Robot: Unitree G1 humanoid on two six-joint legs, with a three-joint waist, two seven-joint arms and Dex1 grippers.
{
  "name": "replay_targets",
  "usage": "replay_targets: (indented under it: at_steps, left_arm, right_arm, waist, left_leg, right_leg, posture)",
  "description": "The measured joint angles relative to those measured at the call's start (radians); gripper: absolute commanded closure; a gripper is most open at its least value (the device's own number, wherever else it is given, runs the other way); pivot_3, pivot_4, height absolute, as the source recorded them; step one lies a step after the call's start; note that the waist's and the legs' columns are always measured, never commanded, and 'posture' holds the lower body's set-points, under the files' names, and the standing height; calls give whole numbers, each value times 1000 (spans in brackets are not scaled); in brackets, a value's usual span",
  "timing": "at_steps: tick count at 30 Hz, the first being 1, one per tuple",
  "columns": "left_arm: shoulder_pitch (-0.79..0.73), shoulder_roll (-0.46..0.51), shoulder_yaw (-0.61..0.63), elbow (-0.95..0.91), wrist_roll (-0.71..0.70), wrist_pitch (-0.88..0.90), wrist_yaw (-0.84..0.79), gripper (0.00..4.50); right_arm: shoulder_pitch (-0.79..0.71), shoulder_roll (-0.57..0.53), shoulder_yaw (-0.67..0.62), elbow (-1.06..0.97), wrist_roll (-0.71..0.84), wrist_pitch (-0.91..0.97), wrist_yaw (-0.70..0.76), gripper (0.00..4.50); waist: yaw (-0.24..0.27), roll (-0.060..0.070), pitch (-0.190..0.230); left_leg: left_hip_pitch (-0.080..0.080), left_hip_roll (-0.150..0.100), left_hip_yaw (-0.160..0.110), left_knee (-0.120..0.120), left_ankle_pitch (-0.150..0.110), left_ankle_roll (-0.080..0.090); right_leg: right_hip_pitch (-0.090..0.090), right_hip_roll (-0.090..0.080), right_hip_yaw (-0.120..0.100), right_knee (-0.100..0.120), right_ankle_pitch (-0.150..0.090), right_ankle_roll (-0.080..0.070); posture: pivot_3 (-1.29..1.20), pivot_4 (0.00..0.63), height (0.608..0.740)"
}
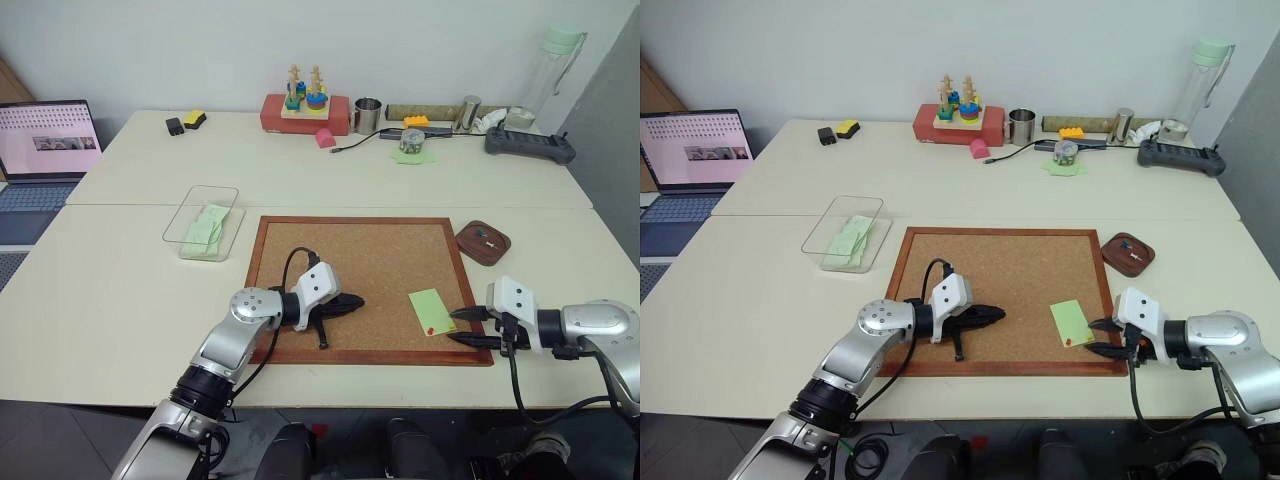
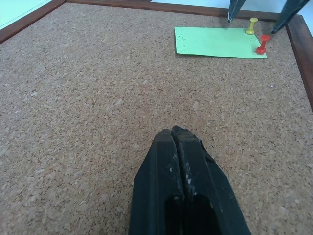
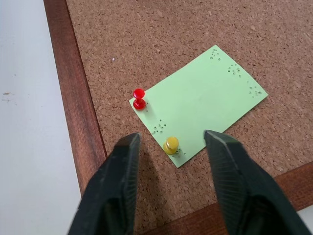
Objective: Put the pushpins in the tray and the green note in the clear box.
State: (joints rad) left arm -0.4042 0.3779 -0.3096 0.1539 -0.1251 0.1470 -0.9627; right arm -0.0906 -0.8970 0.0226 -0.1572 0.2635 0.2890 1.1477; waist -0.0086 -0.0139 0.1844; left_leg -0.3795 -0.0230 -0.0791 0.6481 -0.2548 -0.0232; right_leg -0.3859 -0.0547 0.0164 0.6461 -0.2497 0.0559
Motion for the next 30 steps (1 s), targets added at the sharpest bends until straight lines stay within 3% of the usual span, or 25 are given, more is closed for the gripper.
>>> replay_targets:
  at_steps: [5,17,24,30]
  left_arm:
    - [0,0,0,0,0,0,0,4500]
    - [0,0,0,0,1,-1,1,4500]
    - [-1,-2,-3,2,7,-5,3,4500]
    - [-2,-4,-1,7,10,-5,9,4500]
  right_arm:
    - [0,4,0,3,-6,-8,1,4424]
    - [-6,6,-16,2,59,71,4,4424]
    - [-98,0,-164,2,196,208,-25,4424]
    - [-192,79,-187,92,194,262,-165,4424]
  waist:
    - [0,0,0]
    - [0,0,0]
    - [2,0,0]
    - [2,0,0]
  left_leg:
    - [0,0,0,0,0,0]
    - [0,0,-1,0,0,0]
    - [0,0,0,0,0,0]
    - [1,0,1,1,0,0]
  right_leg:
    - [0,0,0,0,0,0]
    - [0,0,0,0,1,-1]
    - [0,0,-1,0,1,-1]
    - [0,0,1,0,1,-1]
  posture:
    - [0,150,740]
    - [0,150,740]
    - [0,150,740]
    - [0,150,740]
